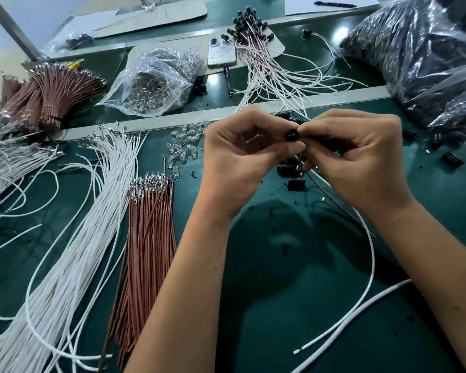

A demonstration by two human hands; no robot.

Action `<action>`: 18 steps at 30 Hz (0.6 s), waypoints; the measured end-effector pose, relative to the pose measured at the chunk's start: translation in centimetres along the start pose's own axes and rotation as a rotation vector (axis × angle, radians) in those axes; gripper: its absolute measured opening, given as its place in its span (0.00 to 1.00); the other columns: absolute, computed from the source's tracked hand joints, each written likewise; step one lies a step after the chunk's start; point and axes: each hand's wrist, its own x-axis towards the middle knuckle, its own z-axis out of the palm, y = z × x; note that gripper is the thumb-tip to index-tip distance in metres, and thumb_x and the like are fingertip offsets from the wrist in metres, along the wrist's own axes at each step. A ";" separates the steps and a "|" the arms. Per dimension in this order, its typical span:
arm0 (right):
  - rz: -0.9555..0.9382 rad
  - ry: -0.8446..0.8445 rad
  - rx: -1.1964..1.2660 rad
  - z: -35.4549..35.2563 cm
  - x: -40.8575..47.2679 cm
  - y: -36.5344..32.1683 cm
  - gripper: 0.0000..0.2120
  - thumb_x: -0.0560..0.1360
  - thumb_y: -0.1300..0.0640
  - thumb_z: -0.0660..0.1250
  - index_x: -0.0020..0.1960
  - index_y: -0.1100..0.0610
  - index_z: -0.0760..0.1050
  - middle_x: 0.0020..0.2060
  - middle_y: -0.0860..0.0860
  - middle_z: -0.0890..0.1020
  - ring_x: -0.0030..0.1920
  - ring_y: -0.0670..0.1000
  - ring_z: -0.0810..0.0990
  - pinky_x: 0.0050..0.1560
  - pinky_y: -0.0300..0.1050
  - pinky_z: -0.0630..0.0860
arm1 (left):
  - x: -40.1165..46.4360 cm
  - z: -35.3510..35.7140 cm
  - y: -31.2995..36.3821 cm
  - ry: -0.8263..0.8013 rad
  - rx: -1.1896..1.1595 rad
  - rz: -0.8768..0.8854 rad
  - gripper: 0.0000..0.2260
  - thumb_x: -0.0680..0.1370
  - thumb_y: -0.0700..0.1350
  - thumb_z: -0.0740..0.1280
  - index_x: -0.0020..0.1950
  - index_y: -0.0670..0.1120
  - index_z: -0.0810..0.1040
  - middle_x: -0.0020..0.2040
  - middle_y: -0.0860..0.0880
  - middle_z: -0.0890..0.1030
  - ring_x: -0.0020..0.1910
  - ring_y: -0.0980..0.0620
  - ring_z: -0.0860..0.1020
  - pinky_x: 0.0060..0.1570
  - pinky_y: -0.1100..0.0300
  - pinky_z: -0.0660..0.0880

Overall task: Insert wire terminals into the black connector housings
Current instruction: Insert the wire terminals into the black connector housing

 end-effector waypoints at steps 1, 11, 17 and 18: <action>0.003 -0.001 0.007 0.0 0.0 0.0 0.08 0.76 0.66 0.76 0.52 0.56 0.84 0.43 0.48 0.85 0.37 0.45 0.85 0.37 0.43 0.80 | 0.0 0.0 0.0 0.000 -0.002 -0.006 0.16 0.68 0.23 0.74 0.50 0.37 0.81 0.39 0.46 0.82 0.40 0.47 0.81 0.47 0.53 0.81; 0.036 -0.047 -0.008 0.1 -0.1 0.2 0.05 0.76 0.63 0.75 0.50 0.55 0.84 0.41 0.48 0.85 0.35 0.41 0.82 0.35 0.40 0.77 | -0.1 -0.3 -0.1 0.033 0.005 -0.067 0.13 0.67 0.25 0.75 0.45 0.40 0.81 0.38 0.48 0.83 0.40 0.47 0.81 0.48 0.49 0.82; 0.042 -0.044 0.030 0.1 -0.1 0.3 0.08 0.76 0.66 0.76 0.50 0.55 0.84 0.40 0.51 0.85 0.30 0.48 0.83 0.31 0.46 0.80 | -0.1 -0.2 -0.3 0.036 0.013 -0.070 0.13 0.67 0.25 0.76 0.45 0.39 0.82 0.37 0.48 0.84 0.39 0.48 0.81 0.46 0.52 0.82; 0.039 -0.052 0.033 0.1 0.0 0.4 0.08 0.76 0.66 0.76 0.50 0.55 0.84 0.40 0.52 0.85 0.31 0.48 0.83 0.32 0.47 0.80 | -0.1 -0.2 -0.3 0.035 0.015 -0.071 0.13 0.67 0.25 0.76 0.44 0.39 0.82 0.37 0.48 0.84 0.39 0.48 0.81 0.46 0.53 0.81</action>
